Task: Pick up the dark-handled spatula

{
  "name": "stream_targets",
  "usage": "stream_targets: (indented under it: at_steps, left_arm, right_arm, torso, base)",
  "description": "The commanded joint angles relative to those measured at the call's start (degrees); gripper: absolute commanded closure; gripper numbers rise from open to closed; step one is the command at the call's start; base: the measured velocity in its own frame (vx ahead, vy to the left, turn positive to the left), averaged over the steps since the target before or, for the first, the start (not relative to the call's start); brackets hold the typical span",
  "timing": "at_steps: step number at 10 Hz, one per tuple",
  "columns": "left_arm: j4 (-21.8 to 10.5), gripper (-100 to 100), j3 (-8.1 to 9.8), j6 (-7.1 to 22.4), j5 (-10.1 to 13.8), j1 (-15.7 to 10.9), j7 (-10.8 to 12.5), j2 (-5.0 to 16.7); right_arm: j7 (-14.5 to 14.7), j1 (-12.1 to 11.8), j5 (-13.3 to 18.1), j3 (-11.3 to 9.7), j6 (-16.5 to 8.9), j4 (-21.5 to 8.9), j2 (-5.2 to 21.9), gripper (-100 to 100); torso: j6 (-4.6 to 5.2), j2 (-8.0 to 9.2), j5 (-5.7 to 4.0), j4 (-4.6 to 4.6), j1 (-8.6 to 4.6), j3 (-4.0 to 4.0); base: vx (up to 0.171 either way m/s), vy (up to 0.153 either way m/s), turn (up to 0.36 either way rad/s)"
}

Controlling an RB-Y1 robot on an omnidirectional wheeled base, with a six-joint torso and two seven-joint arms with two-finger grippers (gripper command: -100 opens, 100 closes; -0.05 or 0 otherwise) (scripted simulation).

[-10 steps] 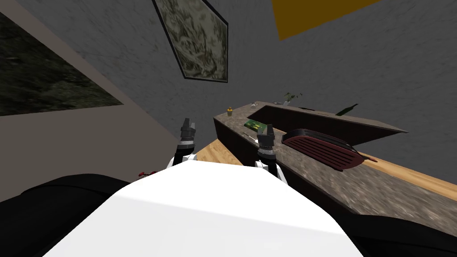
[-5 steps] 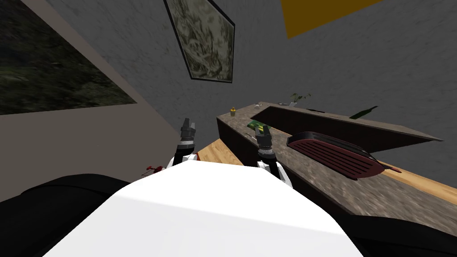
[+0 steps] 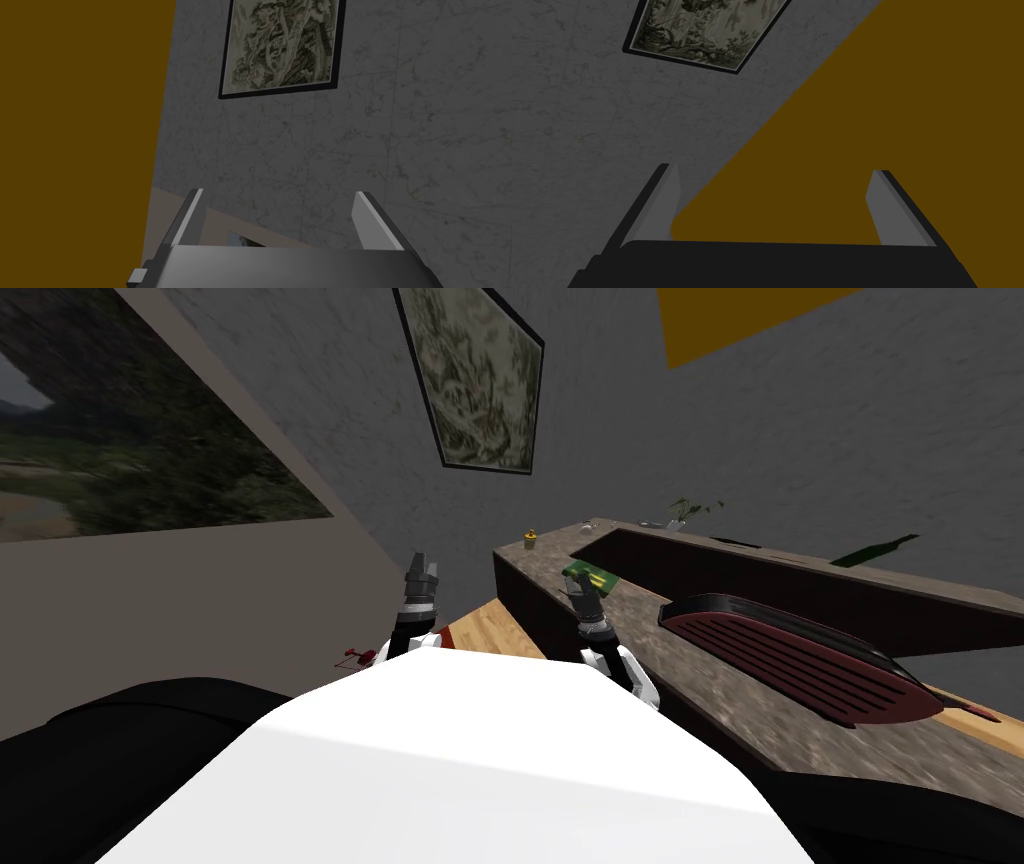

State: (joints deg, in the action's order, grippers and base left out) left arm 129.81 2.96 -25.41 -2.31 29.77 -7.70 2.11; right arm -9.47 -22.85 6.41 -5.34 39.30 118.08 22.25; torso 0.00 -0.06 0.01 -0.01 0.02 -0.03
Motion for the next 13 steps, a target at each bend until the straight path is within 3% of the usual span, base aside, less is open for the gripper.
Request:
stream_targets:
  at_steps: [1, 7, 10, 11, 12, 13]
  left_arm:
    - [0.0, 0, 0.0, 0.0, 0.0, 0.0, 0.0, 0.0]
    - [0.0, 0, 0.0, 0.0, 0.0, 0.0, 0.0, 0.0]
    - [0.0, 0, 0.0, 0.0, 0.0, 0.01, 0.0, 0.0]
    - [0.0, 0, 0.0, 0.0, 0.0, 0.0, 0.0, 0.0]
    - [0.0, 0, 0.01, 0.0, 0.0, 0.01, 0.0, 0.0]
    - [0.0, 0, 0.0, 0.0, 0.0, 0.0, 0.0, 0.0]
  right_arm:
    - [-0.15, 0.25, 0.16, -0.35, 0.15, -0.59, 1.89, -100]
    - [-0.72, 2.84, 0.96, -2.52, 1.1, -5.96, 11.64, -100]
    - [-0.63, 4.35, 1.7, -4.75, 1.59, -9.88, 16.67, -100]
    - [-0.63, 4.35, 1.7, -4.75, 1.59, -9.88, 18.31, -100]
    - [-0.45, 5.01, 2.13, -6.1, 1.79, -11.92, 20.03, -100]
    - [-0.45, 5.01, 2.13, -6.1, 1.79, -11.92, 21.98, -100]
  torso:
    - [0.0, 0.0, 0.0, 0.0, 0.0, 0.0]
    - [0.01, -0.04, 0.0, -0.01, 0.0, -0.03]
    - [0.04, -0.04, 0.0, -0.01, 0.01, -0.03]
    - [0.01, -0.06, 0.0, -0.02, 0.02, -0.04]
    - [0.04, -0.04, 0.01, -0.01, 0.01, -0.03]
    - [0.01, -0.05, 0.0, -0.01, 0.03, -0.03]
  base:
    - [0.017, 0.009, 0.089]
    - [0.023, 0.012, 0.112]
    - [0.029, 0.014, 0.119]
    - [0.027, 0.011, 0.074]
    - [0.026, 0.02, 0.119]
    - [0.027, 0.012, 0.068]
